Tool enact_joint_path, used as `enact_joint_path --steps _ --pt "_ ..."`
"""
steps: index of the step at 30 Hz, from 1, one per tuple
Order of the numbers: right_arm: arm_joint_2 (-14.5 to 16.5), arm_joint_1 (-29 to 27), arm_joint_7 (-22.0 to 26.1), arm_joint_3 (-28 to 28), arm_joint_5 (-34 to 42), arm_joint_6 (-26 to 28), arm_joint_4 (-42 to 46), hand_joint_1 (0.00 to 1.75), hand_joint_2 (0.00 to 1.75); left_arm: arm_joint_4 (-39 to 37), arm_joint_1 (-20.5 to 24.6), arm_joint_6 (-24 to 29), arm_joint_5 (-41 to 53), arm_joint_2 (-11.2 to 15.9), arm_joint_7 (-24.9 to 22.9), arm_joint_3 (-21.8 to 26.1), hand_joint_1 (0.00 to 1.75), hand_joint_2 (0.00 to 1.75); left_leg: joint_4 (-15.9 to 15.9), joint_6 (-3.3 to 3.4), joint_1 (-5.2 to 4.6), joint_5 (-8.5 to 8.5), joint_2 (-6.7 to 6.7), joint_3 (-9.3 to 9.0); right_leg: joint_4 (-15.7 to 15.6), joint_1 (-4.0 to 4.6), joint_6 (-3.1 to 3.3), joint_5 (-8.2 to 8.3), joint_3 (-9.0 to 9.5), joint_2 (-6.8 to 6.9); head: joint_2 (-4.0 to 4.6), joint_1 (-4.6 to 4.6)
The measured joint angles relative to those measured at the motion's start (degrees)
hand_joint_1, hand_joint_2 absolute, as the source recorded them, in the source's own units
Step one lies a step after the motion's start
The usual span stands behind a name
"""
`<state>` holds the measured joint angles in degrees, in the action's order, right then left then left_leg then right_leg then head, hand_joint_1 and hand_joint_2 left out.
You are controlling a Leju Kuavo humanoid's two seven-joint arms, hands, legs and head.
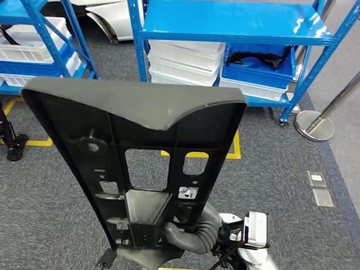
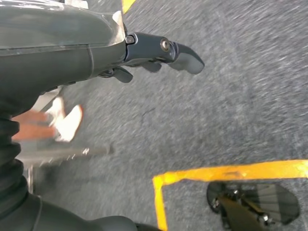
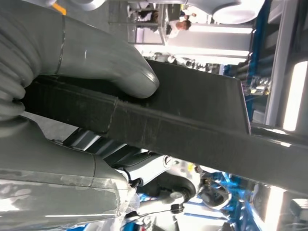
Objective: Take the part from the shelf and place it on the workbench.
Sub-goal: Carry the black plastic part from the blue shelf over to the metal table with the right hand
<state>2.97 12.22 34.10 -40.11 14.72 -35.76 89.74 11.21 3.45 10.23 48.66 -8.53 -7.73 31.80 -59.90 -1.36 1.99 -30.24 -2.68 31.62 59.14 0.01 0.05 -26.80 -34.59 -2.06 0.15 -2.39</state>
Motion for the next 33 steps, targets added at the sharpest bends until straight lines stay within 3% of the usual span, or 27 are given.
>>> enact_joint_path --steps 2,4,7,8,9,10,12,14,17,19,20,22,24,25,26,28,30,33 --pt "0.03 -0.12 0.02 -0.02 0.16 -0.09 0.04 1.75 1.75 0.00 -0.09 -0.17 0.18 0.04 -0.01 0.01 0.00 1.75 -0.01 0.78 -0.16 0.30 0.62 0.32 0.20 -0.17 -0.65 0.31 -0.64 -0.56 0.00 -0.01" --pt "-0.01 -0.23 0.04 -0.03 0.30 -0.20 0.14 1.75 1.75 0.00 -0.16 -0.40 0.23 0.22 0.09 0.02 0.00 1.75 0.12 1.52 -0.08 0.70 1.50 0.42 1.84 -0.27 -1.28 -1.09 -1.41 0.05 0.00 0.10" --pt "-0.07 -0.34 0.04 -0.04 0.40 -0.24 0.22 1.75 1.75 0.00 -0.28 -0.48 0.21 0.49 0.18 0.02 0.00 1.75 0.18 2.10 -0.11 0.98 2.96 0.72 11.90 -0.46 -2.04 -6.69 -5.42 1.40 0.00 0.25" --pt "-0.11 -0.43 0.04 -0.04 0.40 -0.24 0.22 1.75 1.75 0.00 -0.35 -0.48 0.22 0.56 0.18 0.02 0.00 1.75 0.18 2.15 -0.17 1.02 3.46 0.80 15.02 -0.50 -2.12 -7.84 -6.61 1.54 0.00 0.25" --pt "-0.17 -0.50 0.04 -0.04 0.41 -0.24 0.22 1.75 1.75 0.00 -0.39 -0.48 0.22 0.61 0.18 0.02 0.00 1.75 0.17 2.17 -0.24 1.03 3.94 0.84 16.28 -0.52 -2.13 -7.97 -6.89 1.64 0.00 0.25" --pt "-0.22 -0.54 0.04 -0.04 0.41 -0.24 0.22 1.75 1.75 0.00 -0.38 -0.48 0.23 0.65 0.18 0.02 0.00 1.75 0.17 2.17 -0.31 1.04 4.37 0.83 15.19 -0.51 -2.01 -7.04 -6.05 1.78 0.00 0.25" --pt "-0.26 -0.51 0.05 -0.04 0.43 -0.24 0.36 1.75 1.75 0.00 -0.27 -0.48 0.25 0.68 0.19 0.02 0.00 1.75 0.19 2.15 -0.45 1.03 5.12 0.69 7.61 -0.33 -1.40 -3.62 -1.80 2.63 -0.01 0.24" --pt "-0.26 -0.35 0.07 -0.05 0.46 -0.24 0.56 1.75 1.75 0.00 -0.20 -0.48 0.31 0.69 0.19 0.02 0.00 1.75 0.23 1.89 -0.67 1.08 5.75 0.72 1.16 0.18 -0.66 -1.71 1.43 3.78 -0.01 0.22" --pt "-0.32 -0.33 0.09 -0.02 0.48 -0.23 0.70 1.75 1.75 0.00 -0.17 -0.53 0.47 0.70 0.19 0.01 0.00 1.75 0.53 1.07 -0.79 1.26 6.74 0.78 -0.48 0.55 0.13 -1.55 1.72 3.49 -0.01 0.17" --pt "-0.35 -0.33 0.10 0.00 0.50 -0.23 0.83 1.75 1.75 0.00 -0.07 -0.56 0.53 0.75 0.21 0.00 0.00 1.75 -0.37 0.57 -0.77 0.07 6.03 1.09 -1.19 0.27 0.87 -0.99 1.72 2.88 0.00 0.11" --pt "-0.35 -0.31 0.10 0.00 0.51 -0.24 0.89 1.75 1.75 0.00 -0.05 -0.58 0.55 0.78 0.23 0.00 0.00 1.75 -2.34 0.46 -0.77 -1.42 5.20 1.87 -1.53 0.13 1.23 -0.69 1.73 2.58 0.00 0.08" --pt "-0.35 -0.36 0.10 0.00 0.52 -0.24 0.91 1.75 1.75 0.00 -0.18 -0.60 0.57 0.88 0.24 0.00 0.00 1.75 -9.24 0.43 -0.78 -5.19 3.71 4.77 -1.59 0.13 1.58 -0.44 1.50 1.87 0.00 0.04" --pt "-0.36 -0.52 0.10 0.00 0.52 -0.24 0.90 1.75 1.75 0.00 -0.42 -0.61 0.64 0.96 0.23 0.00 0.00 1.75 -14.51 0.35 -0.79 -6.72 3.31 6.99 -1.45 0.23 1.68 -0.36 1.28 0.83 -0.01 0.05" --pt "-0.37 -0.55 0.10 0.00 0.52 -0.24 0.90 1.75 1.75 0.00 -0.50 -0.61 0.71 0.98 0.23 0.00 0.00 1.75 -14.21 0.34 -0.78 -5.83 3.20 6.78 -1.34 0.25 1.67 -0.33 1.23 0.23 -0.01 0.05" --pt "-0.37 -0.57 0.10 0.00 0.51 -0.24 0.90 1.75 1.75 0.00 -0.52 -0.61 0.81 1.00 0.23 0.00 0.00 1.75 -11.73 0.35 -0.72 -3.99 3.03 5.58 -1.20 0.24 1.63 -0.34 1.23 -0.41 -0.01 0.05" --pt "-0.37 -0.54 0.11 0.01 0.51 -0.24 0.91 1.75 1.75 0.00 -0.54 -0.62 1.00 1.06 0.23 0.00 0.00 1.75 -4.42 0.41 -0.46 -0.31 1.38 2.22 -0.60 0.31 1.31 -0.48 1.00 -1.61 -0.01 0.06" --pt "-0.37 -0.51 0.11 0.00 0.52 -0.23 0.95 1.75 1.75 0.00 -0.51 -0.65 1.12 1.11 0.28 -0.01 0.00 1.75 -0.60 0.57 -0.33 0.58 -0.19 0.60 0.12 0.33 0.73 -0.46 0.20 -2.69 -0.01 0.13" --pt "-0.39 -0.61 0.11 0.01 0.54 -0.22 0.99 1.75 1.75 0.00 -0.41 -0.86 1.19 1.11 0.46 -0.02 0.00 1.75 -0.09 1.19 -0.33 0.50 0.60 0.63 0.47 0.17 -0.17 -0.25 -0.64 -3.70 -0.01 0.17"
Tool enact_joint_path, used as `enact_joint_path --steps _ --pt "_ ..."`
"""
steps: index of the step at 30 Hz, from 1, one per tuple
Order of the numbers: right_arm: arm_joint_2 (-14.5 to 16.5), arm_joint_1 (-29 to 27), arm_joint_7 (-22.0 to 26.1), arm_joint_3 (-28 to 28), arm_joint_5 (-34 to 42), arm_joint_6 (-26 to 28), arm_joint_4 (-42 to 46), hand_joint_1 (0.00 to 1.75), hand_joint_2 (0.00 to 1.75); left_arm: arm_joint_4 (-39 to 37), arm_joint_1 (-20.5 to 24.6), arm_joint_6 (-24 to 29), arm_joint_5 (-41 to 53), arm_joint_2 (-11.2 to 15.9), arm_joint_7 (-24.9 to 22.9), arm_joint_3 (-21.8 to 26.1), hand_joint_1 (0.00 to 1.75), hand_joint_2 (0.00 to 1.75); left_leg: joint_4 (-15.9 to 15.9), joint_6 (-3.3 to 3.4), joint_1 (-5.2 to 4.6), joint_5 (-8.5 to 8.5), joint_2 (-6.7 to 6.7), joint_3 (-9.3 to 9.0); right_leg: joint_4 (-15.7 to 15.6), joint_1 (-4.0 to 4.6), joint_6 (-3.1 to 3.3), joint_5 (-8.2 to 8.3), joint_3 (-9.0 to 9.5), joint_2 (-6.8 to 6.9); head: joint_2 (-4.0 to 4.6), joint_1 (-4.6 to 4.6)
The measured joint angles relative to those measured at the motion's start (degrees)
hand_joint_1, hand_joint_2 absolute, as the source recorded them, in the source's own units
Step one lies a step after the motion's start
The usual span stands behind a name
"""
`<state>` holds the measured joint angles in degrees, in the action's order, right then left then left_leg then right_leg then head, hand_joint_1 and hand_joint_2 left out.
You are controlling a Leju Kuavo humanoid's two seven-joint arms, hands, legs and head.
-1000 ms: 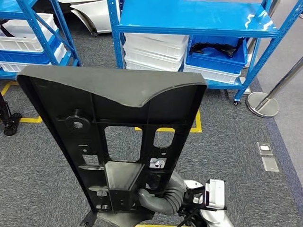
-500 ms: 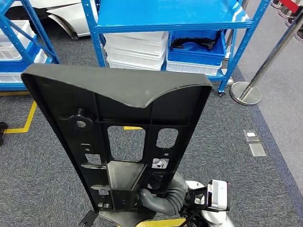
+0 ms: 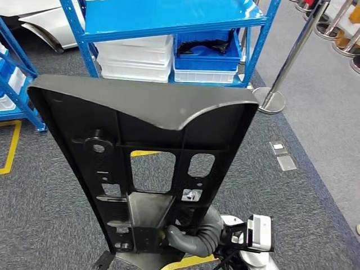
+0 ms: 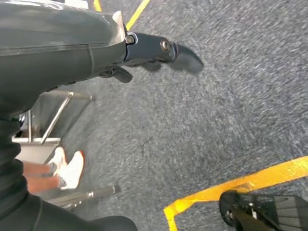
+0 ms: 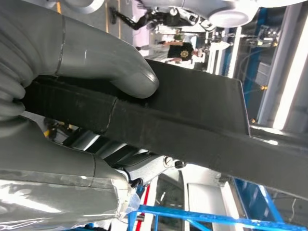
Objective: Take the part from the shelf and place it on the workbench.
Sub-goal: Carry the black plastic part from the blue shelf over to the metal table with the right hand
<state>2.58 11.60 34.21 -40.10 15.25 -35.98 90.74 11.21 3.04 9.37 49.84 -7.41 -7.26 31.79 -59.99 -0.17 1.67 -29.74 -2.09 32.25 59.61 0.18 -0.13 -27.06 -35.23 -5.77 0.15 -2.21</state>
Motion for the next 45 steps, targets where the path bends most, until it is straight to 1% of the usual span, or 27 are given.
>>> enact_joint_path --steps 2,4,5,7,9,11,13,15,17,20,21,22,23,25,26,28,30,31,33,34,36,37,38,40,42,44,45 --pt "-0.03 0.11 -0.01 0.00 0.01 -0.02 0.04 1.75 1.75 0.00 0.22 -0.13 -0.01 -0.07 0.28 -0.02 0.00 1.75 0.20 0.60 0.28 0.25 1.06 -0.02 2.14 0.04 -0.69 -1.54 -0.96 1.82 0.01 0.30" --pt "-0.03 0.30 -0.02 -0.04 0.01 -0.08 0.04 1.75 1.75 0.00 0.37 0.04 -0.02 -0.25 0.33 -0.02 0.00 1.75 0.23 0.91 0.30 0.28 2.19 -0.02 8.21 -0.21 -1.42 -4.80 -3.62 4.34 0.01 0.62" --pt "-0.02 0.34 -0.04 -0.07 0.00 -0.10 -0.01 1.75 1.75 0.00 0.37 0.17 0.04 -0.33 0.20 -0.02 0.00 1.75 0.22 0.95 0.29 0.26 2.83 0.00 11.73 -0.42 -1.71 -6.19 -5.24 4.85 0.01 0.64" --pt "-0.03 0.31 -0.08 -0.13 -0.03 -0.10 -0.11 1.75 1.75 0.00 0.42 0.36 0.32 -0.46 -0.14 -0.05 0.00 1.75 0.22 0.94 0.27 0.20 4.02 -0.01 14.67 -0.70 -2.02 -6.33 -6.59 5.26 0.00 0.64" --pt "-0.14 0.17 -0.01 -0.19 -0.07 0.02 -0.02 1.75 1.75 0.00 0.61 0.34 0.83 -0.71 -0.33 -0.16 0.00 1.75 0.22 0.83 0.25 0.05 4.98 -0.19 9.52 -0.72 -1.86 -2.91 -4.00 6.11 0.00 0.64" --pt "-0.54 -0.10 0.37 -0.22 -0.12 0.28 0.50 1.75 1.75 0.00 0.74 0.28 1.41 -1.09 -0.40 -0.33 0.00 1.75 0.37 0.56 0.11 -0.10 5.74 -0.40 2.24 -0.11 -1.22 -0.34 -0.45 8.57 0.01 0.63" --pt "-1.22 -0.59 0.92 -0.16 -0.17 0.49 1.27 1.75 1.75 0.00 0.73 0.27 1.97 -1.46 -0.49 -0.65 0.00 1.75 0.61 0.08 -0.09 -0.18 6.62 -0.50 -0.60 0.60 -0.55 -0.13 0.64 9.96 0.00 0.57" --pt "-1.92 -1.30 1.22 0.03 -0.22 0.56 1.99 1.75 1.75 0.00 0.81 0.27 2.31 -1.85 -0.57 -1.00 0.00 1.75 0.91 -0.59 -0.15 -0.33 7.59 -0.75 -1.07 0.63 0.11 0.09 0.51 8.90 0.00 0.52" --pt "-2.41 -1.77 1.30 0.17 -0.27 0.56 2.60 1.75 1.75 0.00 1.01 0.27 2.35 -2.14 -0.58 -1.16 0.00 1.75 -0.32 -0.99 -0.05 -1.73 6.39 -0.50 -1.75 0.31 0.88 0.54 0.70 7.74 0.01 0.49" --pt "-2.74 -2.03 1.36 0.19 -0.31 0.56 2.99 1.75 1.75 0.00 1.11 0.28 2.34 -2.20 -0.55 -1.20 0.00 1.75 -10.20 -0.93 -0.14 -6.88 3.18 3.80 -2.05 0.18 1.47 0.79 0.81 5.90 0.00 0.34" --pt "-2.85 -2.16 1.36 0.19 -0.31 0.56 3.01 1.75 1.75 0.00 1.11 0.28 2.34 -2.20 -0.56 -1.20 0.00 1.75 -13.50 -0.93 -0.20 -7.87 2.85 5.37 -2.01 0.22 1.51 0.78 0.82 5.14 0.00 0.33" --pt "-2.97 -2.29 1.36 0.19 -0.32 0.56 3.01 1.75 1.75 0.00 1.06 0.28 2.35 -2.18 -0.61 -1.20 0.00 1.75 -14.98 -0.92 -0.24 -7.72 2.71 6.19 -1.95 0.24 1.53 0.77 0.85 4.33 0.00 0.34" --pt "-3.07 -2.41 1.36 0.19 -0.32 0.55 3.02 1.75 1.75 0.00 1.00 0.27 2.35 -2.16 -0.64 -1.20 0.00 1.75 -14.19 -0.89 -0.25 -6.45 2.62 6.02 -1.88 0.23 1.52 0.75 0.90 3.53 0.01 0.33" --pt "-3.17 -2.59 1.36 0.19 -0.33 0.55 3.11 1.75 1.75 0.00 0.93 0.26 2.36 -2.14 -0.74 -1.20 0.00 1.75 -7.40 -0.79 -0.12 -2.09 1.90 3.35 -1.57 0.13 1.33 0.63 0.98 2.02 0.01 0.32" --pt "-3.20 -2.61 1.36 0.19 -0.33 0.54 3.21 1.75 1.75 -0.01 0.94 0.25 2.37 -2.15 -0.79 -1.20 0.00 1.75 -3.92 -0.76 0.04 -0.57 0.83 1.95 -1.20 0.16 1.12 0.50 0.82 1.38 0.01 0.33" --pt "-3.26 -2.63 1.34 0.20 -0.40 0.54 3.45 1.75 1.75 -0.02 1.08 0.18 2.42 -2.22 -1.04 -1.23 0.00 1.75 -0.35 -0.62 0.16 0.35 -0.96 0.57 -0.53 0.11 0.58 0.40 0.12 0.36 -0.01 0.38" --pt "-3.37 -2.79 1.31 0.22 -0.48 0.51 3.69 1.75 1.75 -0.02 1.07 0.07 2.47 -2.29 -1.58 -1.26 0.00 1.75 -0.10 -0.20 0.09 0.17 -0.91 0.57 -0.35 -0.05 0.01 0.55 -0.46 -0.51 -0.01 0.42" --pt "-3.45 -2.88 1.29 0.23 -0.50 0.50 3.81 1.75 1.75 -0.02 1.08 -0.02 2.53 -2.31 -1.86 -1.27 0.00 1.75 0.03 0.09 0.12 0.29 -0.47 0.54 -0.13 -0.06 -0.30 0.41 -0.61 -0.18 -0.01 0.44" --pt "-3.62 -2.83 1.28 0.28 -0.55 0.48 4.04 1.75 1.75 -0.02 1.18 -0.14 2.81 -2.38 -2.24 -1.31 0.00 1.75 0.25 0.68 0.30 0.47 0.51 0.40 2.63 -0.04 -1.03 -1.35 -1.80 2.14 0.00 0.66" --pt "-3.67 -2.79 1.27 0.30 -0.57 0.45 4.13 1.75 1.75 -0.02 1.21 -0.20 3.01 -2.41 -2.55 -1.36 0.00 1.75 0.27 0.86 0.28 0.45 1.05 0.34 5.75 -0.10 -1.37 -3.02 -3.19 3.68 0.00 0.77" --pt "-3.73 -2.80 1.25 0.30 -0.58 0.32 4.19 1.75 1.75 -0.02 1.08 -0.33 3.32 -2.43 -3.94 -1.49 0.00 1.75 0.27 1.02 0.25 0.34 2.32 0.28 13.32 -0.48 -1.90 -6.21 -6.86 5.06 0.01 0.87" --pt "-3.76 -2.83 1.22 0.29 -0.58 0.25 4.19 1.75 1.75 -0.02 1.04 -0.47 3.43 -2.43 -4.90 -1.55 0.00 1.75 0.27 1.01 0.25 0.26 2.96 0.26 15.60 -0.67 -2.05 -6.70 -8.06 5.26 0.00 0.86" --pt "-3.79 -2.84 1.15 0.28 -0.57 0.16 4.17 1.75 1.75 -0.02 1.04 -0.61 3.50 -2.42 -5.83 -1.58 0.00 1.75 0.27 0.96 0.25 0.16 3.54 0.20 15.67 -0.82 -2.15 -6.08 -8.17 5.42 0.00 0.86" --pt "-3.80 -2.74 1.00 0.25 -0.53 0.01 4.17 1.75 1.75 -0.02 1.14 -0.84 3.68 -2.42 -7.01 -1.64 0.00 1.75 0.28 0.66 0.28 -0.17 4.51 -0.17 9.32 -0.92 -2.07 -2.36 -5.00 6.30 0.00 0.86" --pt "-3.78 -2.43 0.91 0.19 -0.43 -0.13 4.17 1.75 1.75 -0.02 1.18 -0.89 3.95 -2.42 -7.52 -1.68 0.00 1.75 0.34 0.13 0.10 -0.55 5.27 -0.58 2.18 -0.44 -1.66 0.10 -1.32 8.20 0.01 0.84" --pt "-3.73 -2.11 0.78 0.14 -0.21 -0.36 4.14 1.75 1.75 -0.02 1.15 -0.91 3.86 -2.42 -7.68 -1.69 0.00 1.75 0.60 -0.51 -0.10 -0.77 6.05 -0.89 0.06 0.13 -1.02 0.09 -0.45 8.86 0.01 0.79" --pt "-3.67 -1.99 0.68 0.11 -0.07 -0.49 4.12 1.75 1.75 -0.02 1.15 -0.92 3.66 -2.42 -7.69 -1.68 0.00 1.75 0.84 -0.85 -0.10 -0.80 6.52 -1.12 -0.12 0.21 -0.58 0.16 -0.55 8.28 0.01 0.78"
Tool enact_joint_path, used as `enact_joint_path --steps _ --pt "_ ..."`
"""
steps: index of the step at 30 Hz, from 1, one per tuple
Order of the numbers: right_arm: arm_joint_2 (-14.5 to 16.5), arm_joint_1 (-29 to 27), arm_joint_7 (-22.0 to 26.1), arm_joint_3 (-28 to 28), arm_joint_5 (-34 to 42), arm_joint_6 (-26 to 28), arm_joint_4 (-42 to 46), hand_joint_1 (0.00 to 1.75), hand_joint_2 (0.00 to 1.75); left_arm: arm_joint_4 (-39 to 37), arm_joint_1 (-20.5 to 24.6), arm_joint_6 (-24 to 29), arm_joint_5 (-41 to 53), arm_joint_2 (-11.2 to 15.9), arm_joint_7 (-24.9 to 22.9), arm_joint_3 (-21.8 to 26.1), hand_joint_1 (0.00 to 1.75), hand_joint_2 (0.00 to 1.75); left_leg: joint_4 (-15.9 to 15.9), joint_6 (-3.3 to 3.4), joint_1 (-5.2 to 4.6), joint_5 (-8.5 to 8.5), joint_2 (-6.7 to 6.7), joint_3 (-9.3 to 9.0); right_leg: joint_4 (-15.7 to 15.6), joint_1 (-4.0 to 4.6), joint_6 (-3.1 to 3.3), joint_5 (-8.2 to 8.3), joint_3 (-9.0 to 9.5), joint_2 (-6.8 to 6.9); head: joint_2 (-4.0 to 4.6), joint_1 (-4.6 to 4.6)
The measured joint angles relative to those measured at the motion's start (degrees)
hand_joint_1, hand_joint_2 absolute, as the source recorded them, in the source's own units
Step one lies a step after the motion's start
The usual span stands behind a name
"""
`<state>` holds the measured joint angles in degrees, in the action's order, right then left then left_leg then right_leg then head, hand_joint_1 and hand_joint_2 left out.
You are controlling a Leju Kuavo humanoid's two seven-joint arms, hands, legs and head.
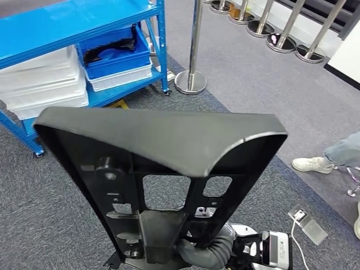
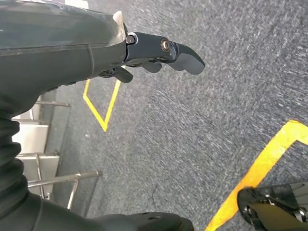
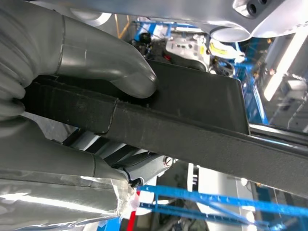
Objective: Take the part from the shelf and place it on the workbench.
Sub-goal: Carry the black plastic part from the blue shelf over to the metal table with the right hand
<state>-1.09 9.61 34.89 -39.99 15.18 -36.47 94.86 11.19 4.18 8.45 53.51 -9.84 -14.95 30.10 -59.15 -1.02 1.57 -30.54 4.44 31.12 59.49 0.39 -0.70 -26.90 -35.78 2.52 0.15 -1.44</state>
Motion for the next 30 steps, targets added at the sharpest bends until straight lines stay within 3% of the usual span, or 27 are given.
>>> enact_joint_path --steps 1,3,6,7,8,9,10,12,14,16,18,20,22,23,24,27,29,30 --pt "0.14 0.08 -0.12 -0.01 0.14 -0.13 -0.03 1.75 1.75 0.00 0.02 0.00 -0.25 0.01 0.01 0.01 0.00 1.75 0.15 -0.33 0.09 -0.22 0.27 -0.25 -0.25 -0.11 0.41 0.09 0.11 -0.52 0.00 -0.02" --pt "0.67 0.47 -0.40 -0.08 0.39 -0.26 -0.13 1.75 1.75 0.00 0.07 -0.02 -0.55 0.05 0.03 0.04 0.00 1.75 -1.66 -0.60 0.15 -1.84 -0.89 0.24 -0.93 -0.35 1.32 0.34 0.55 -1.48 0.00 -0.11" --pt "1.58 1.18 -0.94 -0.40 0.71 -0.34 -0.58 1.75 1.75 0.00 -0.07 -0.05 -0.64 0.20 -0.01 0.14 0.00 1.75 -12.02 -0.35 -0.22 -6.61 -3.56 5.28 -1.22 -0.25 2.17 0.30 0.91 -3.10 -0.01 -0.34" --pt "1.78 1.26 -1.07 -0.55 0.80 -0.36 -0.80 1.75 1.75 0.00 -0.20 -0.10 -0.67 0.27 -0.06 0.19 0.00 1.75 -14.82 -0.26 -0.35 -7.18 -3.82 6.92 -1.21 -0.12 2.30 0.23 1.00 -3.83 -0.01 -0.35" --pt "1.96 1.30 -1.18 -0.69 0.86 -0.41 -1.02 1.75 1.75 0.00 -0.31 -0.17 -0.70 0.36 -0.11 0.25 0.00 1.75 -15.66 -0.14 -0.45 -6.61 -3.96 7.73 -1.18 0.02 2.39 0.17 1.12 -4.59 0.00 -0.35" --pt "2.16 1.35 -1.30 -0.82 0.91 -0.49 -1.22 1.75 1.75 0.00 -0.40 -0.26 -0.75 0.43 -0.16 0.33 0.00 1.75 -14.08 0.04 -0.52 -4.81 -4.11 7.45 -1.14 0.12 2.42 0.10 1.30 -5.38 0.00 -0.36" --pt "2.39 1.45 -1.39 -0.93 0.95 -0.57 -1.40 1.75 1.75 0.00 -0.42 -0.33 -0.82 0.49 -0.21 0.41 0.00 1.75 -10.55 0.27 -0.55 -2.23 -4.59 6.27 -1.05 0.18 2.40 -0.03 1.48 -6.13 0.00 -0.35" --pt "2.82 1.79 -1.56 -1.11 1.00 -0.70 -1.73 1.75 1.75 0.00 -0.39 -0.39 -1.01 0.62 -0.25 0.57 0.00 1.75 -3.56 0.71 -0.39 1.39 -6.89 3.64 -0.64 0.23 2.20 -0.33 1.43 -7.40 0.00 -0.27" --pt "3.12 2.12 -1.71 -1.20 1.06 -0.73 -2.03 1.75 1.75 0.01 -0.37 -0.41 -1.27 0.71 -0.34 0.66 0.00 1.75 -0.89 0.88 -0.38 1.85 -8.45 2.69 -0.27 0.05 1.73 -0.37 0.84 -8.43 0.00 -0.26" --pt "3.25 2.25 -1.78 -1.24 1.10 -0.80 -2.23 1.75 1.75 0.02 -0.34 -0.37 -1.36 0.76 -0.53 0.72 0.00 1.75 -0.40 1.07 -0.40 1.86 -7.76 2.57 -0.23 -0.17 1.16 -0.31 0.41 -9.36 0.00 -0.31" --pt "3.30 2.47 -1.78 -1.32 1.16 -0.95 -2.36 1.75 1.75 0.02 -0.27 -0.16 -1.23 0.84 -0.63 0.78 0.00 1.75 -0.01 1.49 -0.12 1.95 -6.67 2.19 1.46 -0.05 0.52 -1.48 -0.31 -7.86 -0.01 -0.09" --pt "3.38 2.87 -1.78 -1.48 1.24 -1.13 -2.58 1.75 1.75 0.02 -0.27 0.09 -0.92 0.87 -0.66 0.80 0.00 1.75 0.19 1.82 0.00 1.81 -5.39 1.76 7.49 -0.13 -0.24 -4.50 -3.12 -4.71 -0.01 0.15" --pt "3.43 3.07 -1.78 -1.62 1.26 -1.23 -2.91 1.75 1.75 0.02 -0.40 0.34 -0.62 0.92 -0.80 0.84 0.00 1.75 0.17 1.88 0.00 1.54 -4.00 1.50 14.54 -0.65 -0.81 -6.89 -6.88 -3.21 0.00 0.20" --pt "3.43 3.06 -1.75 -1.68 1.31 -1.23 -3.05 1.75 1.75 0.02 -0.43 0.51 -0.52 0.97 -0.93 0.86 0.00 1.75 0.17 1.80 0.00 1.36 -3.37 1.35 15.78 -0.88 -1.01 -6.70 -7.70 -2.93 0.00 0.20" --pt "3.43 3.03 -1.64 -1.72 1.40 -1.23 -3.15 1.75 1.75 0.02 -0.44 0.70 -0.45 1.01 -1.07 0.88 0.00 1.75 0.16 1.68 0.02 1.16 -2.78 1.12 14.64 -1.07 -1.12 -5.41 -7.32 -2.70 0.00 0.21" --pt "3.35 2.85 -0.59 -1.81 1.64 -1.26 -3.17 1.75 1.75 0.02 -0.49 1.12 -0.34 1.13 -1.35 0.94 0.00 1.75 0.24 0.96 -0.03 0.34 -1.41 0.11 3.39 -0.81 -0.80 0.01 -1.84 -0.31 0.00 0.20" --pt "3.26 2.61 0.16 -1.84 1.45 -1.17 -3.15 1.75 1.75 0.02 -0.57 1.04 -0.22 1.29 -1.28 1.00 0.00 1.75 0.37 0.35 -0.17 -0.04 -0.67 -0.25 -0.03 -0.13 -0.12 0.59 -0.28 0.91 0.00 0.15" --pt "3.22 2.44 0.39 -1.85 1.07 -0.87 -3.15 1.75 1.75 0.02 -0.64 0.88 0.08 1.37 -1.13 1.01 0.00 1.75 0.50 0.04 -0.20 -0.13 -0.20 -0.37 -0.12 0.17 0.26 0.44 -0.36 0.60 0.00 0.14"
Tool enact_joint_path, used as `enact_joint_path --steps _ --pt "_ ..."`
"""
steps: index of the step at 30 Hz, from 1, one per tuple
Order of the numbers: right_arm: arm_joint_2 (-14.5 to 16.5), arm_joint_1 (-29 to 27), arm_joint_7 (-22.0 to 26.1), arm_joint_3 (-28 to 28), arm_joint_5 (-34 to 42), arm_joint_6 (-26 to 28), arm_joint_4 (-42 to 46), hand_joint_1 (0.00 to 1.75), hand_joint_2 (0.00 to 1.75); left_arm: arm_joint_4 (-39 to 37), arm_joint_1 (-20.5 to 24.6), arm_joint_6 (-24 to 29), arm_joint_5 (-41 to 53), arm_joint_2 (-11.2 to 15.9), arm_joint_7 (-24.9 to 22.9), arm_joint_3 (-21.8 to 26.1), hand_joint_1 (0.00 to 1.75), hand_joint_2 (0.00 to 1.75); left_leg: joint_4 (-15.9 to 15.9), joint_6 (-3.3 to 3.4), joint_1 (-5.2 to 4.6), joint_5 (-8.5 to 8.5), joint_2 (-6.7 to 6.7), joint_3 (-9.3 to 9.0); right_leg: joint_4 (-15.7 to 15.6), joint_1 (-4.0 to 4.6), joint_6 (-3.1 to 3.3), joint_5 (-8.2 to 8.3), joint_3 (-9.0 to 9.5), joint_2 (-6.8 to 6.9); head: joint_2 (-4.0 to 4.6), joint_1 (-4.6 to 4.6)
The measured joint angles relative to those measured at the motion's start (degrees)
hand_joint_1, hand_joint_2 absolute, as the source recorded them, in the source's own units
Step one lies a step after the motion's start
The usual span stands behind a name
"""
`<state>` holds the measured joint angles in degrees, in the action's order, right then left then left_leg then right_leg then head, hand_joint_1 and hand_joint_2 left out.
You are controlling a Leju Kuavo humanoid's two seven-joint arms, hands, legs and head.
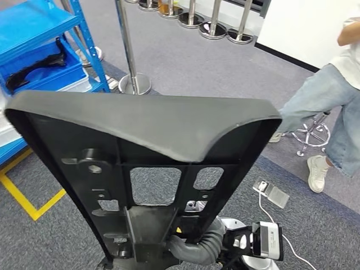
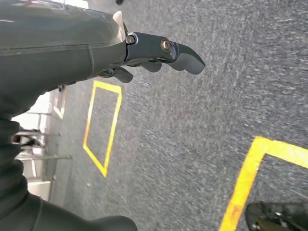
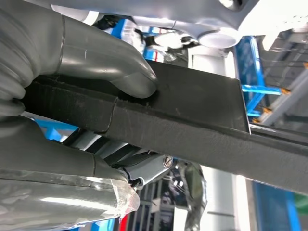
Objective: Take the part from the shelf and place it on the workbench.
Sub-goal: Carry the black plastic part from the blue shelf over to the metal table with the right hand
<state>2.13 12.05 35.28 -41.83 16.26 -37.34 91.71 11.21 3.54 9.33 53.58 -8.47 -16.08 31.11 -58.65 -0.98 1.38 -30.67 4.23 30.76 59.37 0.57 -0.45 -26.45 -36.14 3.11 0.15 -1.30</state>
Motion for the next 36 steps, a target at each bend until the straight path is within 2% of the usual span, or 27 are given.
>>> enact_joint_path --steps 2,4,6,7,8,9,10,12,13,14,16,17,19,20,21,22,23,24,25,26,27,28,30,32,33,34,36 --pt "-0.02 -0.29 0.21 0.01 -1.02 0.89 0.02 1.75 1.75 0.00 -0.09 -0.30 0.88 -0.02 0.37 -0.10 0.00 1.75 0.17 -0.58 0.19 -0.48 0.60 -0.37 -0.47 0.02 0.76 0.13 0.19 -1.22 -0.01 -0.05" --pt "0.06 -0.24 0.20 0.03 -1.63 1.53 0.03 1.75 1.75 0.00 -0.12 -0.24 1.50 -0.10 0.48 -0.25 0.00 1.75 -2.82 -0.72 0.29 -2.59 -0.84 0.62 -1.17 -0.20 1.58 0.31 0.76 -2.23 0.00 -0.19" --pt "0.15 -0.18 0.13 0.06 -1.74 1.79 0.02 1.75 1.75 -0.01 -0.30 -0.15 1.63 -0.11 0.45 -0.30 0.00 1.75 -10.43 -0.53 0.22 -6.02 -2.96 4.27 -1.35 -0.23 2.12 0.16 1.11 -3.30 0.00 -0.34" --pt "0.17 -0.22 0.07 0.07 -1.78 1.86 0.01 1.75 1.75 -0.02 -0.46 -0.15 1.63 -0.11 0.43 -0.31 0.00 1.75 -14.07 -0.50 0.16 -7.13 -3.43 6.32 -1.34 -0.16 2.25 0.06 1.23 -4.00 0.00 -0.38" --pt "0.17 -0.29 0.02 0.07 -1.81 1.89 0.01 1.75 1.75 -0.02 -0.64 -0.15 1.63 -0.12 0.38 -0.31 0.00 1.75 -16.12 -0.45 0.12 -7.22 -3.64 7.74 -1.33 -0.09 2.32 -0.04 1.38 -4.77 0.00 -0.38" --pt "0.16 -0.33 -0.02 0.07 -1.84 1.89 0.00 1.75 1.75 -0.02 -0.78 -0.15 1.63 -0.11 0.35 -0.31 0.00 1.75 -16.00 -0.39 0.10 -6.14 -3.74 8.19 -1.31 -0.06 2.31 -0.14 1.56 -5.57 0.00 -0.38" --pt "0.17 -0.35 -0.09 0.07 -1.81 1.83 0.00 1.75 1.75 -0.01 -0.84 -0.18 1.63 -0.11 0.33 -0.31 0.00 1.75 -13.55 -0.29 0.12 -3.96 -3.90 7.58 -1.25 -0.06 2.24 -0.28 1.79 -6.38 0.00 -0.39" --pt "0.31 -0.23 -0.53 0.07 -1.43 1.43 -0.05 1.75 1.75 -0.01 -0.72 -0.26 1.56 -0.22 0.16 -0.31 0.00 1.75 -6.10 -0.08 0.29 0.73 -5.43 5.04 -0.82 -0.05 1.84 -0.73 2.02 -7.77 0.00 -0.39" --pt "0.52 -0.06 -0.91 0.06 -1.14 1.15 -0.13 1.75 1.75 -0.01 -0.56 -0.29 1.51 -0.42 -0.05 -0.31 0.00 1.75 -3.29 0.02 0.33 1.91 -6.28 3.98 -0.50 -0.08 1.58 -0.90 1.88 -8.36 0.00 -0.37" --pt "0.79 0.14 -1.28 0.05 -0.86 0.92 -0.23 1.75 1.75 -0.01 -0.37 -0.27 1.48 -0.75 -0.31 -0.31 0.00 1.75 -1.82 0.11 0.31 2.23 -6.98 3.44 -0.25 -0.14 1.31 -1.00 1.64 -8.80 0.00 -0.35" --pt "1.28 0.41 -1.77 0.00 -0.53 0.73 -0.44 1.75 1.75 -0.01 0.04 -0.18 1.47 -1.56 -0.77 -0.31 0.00 1.75 -1.31 0.41 0.13 1.81 -6.86 3.18 -0.12 -0.35 0.84 -0.99 1.26 -9.56 0.00 -0.32" --pt "1.39 0.47 -1.91 -0.04 -0.45 0.70 -0.49 1.75 1.75 0.00 0.23 -0.13 1.46 -1.89 -0.90 -0.30 0.00 1.75 -1.19 0.66 0.14 1.85 -6.49 3.12 0.05 -0.37 0.56 -1.18 1.18 -9.17 0.00 -0.32" --pt "1.51 0.73 -2.13 -0.14 -0.37 0.69 -0.56 1.75 1.75 0.00 0.44 -0.06 1.47 -2.26 -0.99 -0.31 0.00 1.75 -1.00 1.31 0.23 1.83 -5.58 2.86 2.67 -0.34 -0.09 -2.83 0.05 -6.78 0.00 -0.11" --pt "1.58 0.86 -2.20 -0.17 -0.35 0.69 -0.58 1.75 1.75 -0.01 0.47 -0.06 1.47 -2.31 -1.01 -0.30 0.00 1.75 -0.96 1.57 0.21 1.75 -5.04 2.71 5.68 -0.37 -0.39 -4.38 -1.34 -5.21 0.00 -0.04" --pt "1.64 0.96 -2.21 -0.21 -0.34 0.69 -0.65 1.75 1.75 -0.01 0.46 -0.06 1.48 -2.34 -1.01 -0.29 0.00 1.75 -0.96 1.75 0.15 1.61 -4.47 2.60 9.62 -0.48 -0.65 -6.11 -3.30 -4.25 0.00 0.05" --pt "1.69 0.99 -2.21 -0.23 -0.33 0.69 -0.74 1.75 1.75 0.00 0.43 -0.06 1.48 -2.35 -1.01 -0.28 0.00 1.75 -0.97 1.83 0.10 1.47 -3.84 2.47 13.45 -0.64 -0.83 -7.45 -5.32 -3.84 0.00 0.05" --pt "1.72 0.98 -2.21 -0.25 -0.32 0.69 -0.87 1.75 1.75 -0.01 0.42 -0.06 1.48 -2.35 -1.01 -0.27 0.00 1.75 -0.97 1.87 0.06 1.31 -3.24 2.32 15.98 -0.77 -0.96 -7.93 -6.77 -3.67 -0.01 0.05" --pt "1.72 0.97 -2.21 -0.27 -0.32 0.69 -0.99 1.75 1.75 0.00 0.44 -0.07 1.49 -2.35 -0.99 -0.27 0.00 1.75 -0.97 1.84 0.04 1.12 -2.67 2.12 16.34 -0.85 -1.00 -7.26 -7.16 -3.53 0.00 0.05" --pt "1.72 0.98 -2.21 -0.30 -0.32 0.69 -1.07 1.75 1.75 0.00 0.48 -0.08 1.50 -2.35 -0.96 -0.27 0.00 1.75 -0.97 1.76 0.02 0.89 -2.17 1.82 14.22 -0.87 -0.94 -5.56 -6.29 -3.30 0.00 0.05" --pt "1.73 1.00 -2.21 -0.33 -0.31 0.69 -1.11 1.75 1.75 0.00 0.52 -0.11 1.51 -2.37 -0.93 -0.27 0.00 1.75 -0.96 1.65 0.01 0.62 -1.72 1.44 10.26 -0.80 -0.73 -3.25 -4.40 -2.75 -0.01 0.05" --pt "1.75 1.05 -2.21 -0.37 -0.29 0.69 -1.11 1.75 1.75 0.00 0.54 -0.13 1.51 -2.40 -0.90 -0.27 0.00 1.75 -0.88 1.48 -0.05 0.35 -1.32 1.04 6.18 -0.51 -0.46 -1.54 -2.34 -1.51 -0.01 0.03" --pt "1.80 1.14 -2.21 -0.41 -0.27 0.68 -1.12 1.75 1.75 0.00 0.56 -0.14 1.51 -2.44 -0.88 -0.27 0.00 1.75 -0.80 1.27 -0.12 0.13 -0.97 0.74 2.87 -0.12 -0.09 -0.41 -0.73 -0.40 -0.01 0.03" --pt "1.90 1.33 -2.21 -0.46 -0.25 0.67 -1.13 1.75 1.75 0.00 0.63 -0.15 1.53 -2.50 -0.86 -0.27 0.00 1.75 -0.53 0.78 -0.27 -0.16 -0.08 0.40 0.28 0.62 0.50 -0.30 0.40 0.84 0.00 -0.01" --pt "1.97 1.41 -2.21 -0.48 -0.23 0.67 -1.11 1.75 1.75 0.01 0.80 -0.13 1.55 -2.52 -0.86 -0.28 0.00 1.75 -0.17 0.25 -0.25 -0.45 0.95 -0.06 -0.46 0.59 1.07 -0.20 0.58 -0.31 0.00 -0.03" --pt "2.03 1.43 -2.21 -0.47 -0.23 0.66 -1.10 1.75 1.75 0.01 0.90 -0.13 1.57 -2.53 -0.83 -0.28 0.00 1.75 -0.48 0.07 -0.21 -0.97 0.65 -0.20 -0.96 0.41 1.39 -0.06 0.93 -0.91 0.00 -0.04" --pt "2.12 1.53 -2.20 -0.46 -0.22 0.64 -1.10 1.75 1.75 0.01 1.02 -0.13 1.60 -2.57 -0.78 -0.30 0.00 1.75 -1.80 -0.03 -0.22 -1.94 -0.20 0.14 -1.46 0.20 1.70 0.10 1.32 -1.47 0.00 -0.10" --pt "2.34 1.70 -2.20 -0.46 -0.21 0.61 -1.13 1.75 1.75 0.01 1.29 -0.16 1.65 -2.61 -0.68 -0.31 0.00 1.75 -8.22 -0.03 -0.30 -5.19 -2.66 2.94 -1.91 0.02 2.15 0.14 1.85 -2.57 0.00 -0.22"
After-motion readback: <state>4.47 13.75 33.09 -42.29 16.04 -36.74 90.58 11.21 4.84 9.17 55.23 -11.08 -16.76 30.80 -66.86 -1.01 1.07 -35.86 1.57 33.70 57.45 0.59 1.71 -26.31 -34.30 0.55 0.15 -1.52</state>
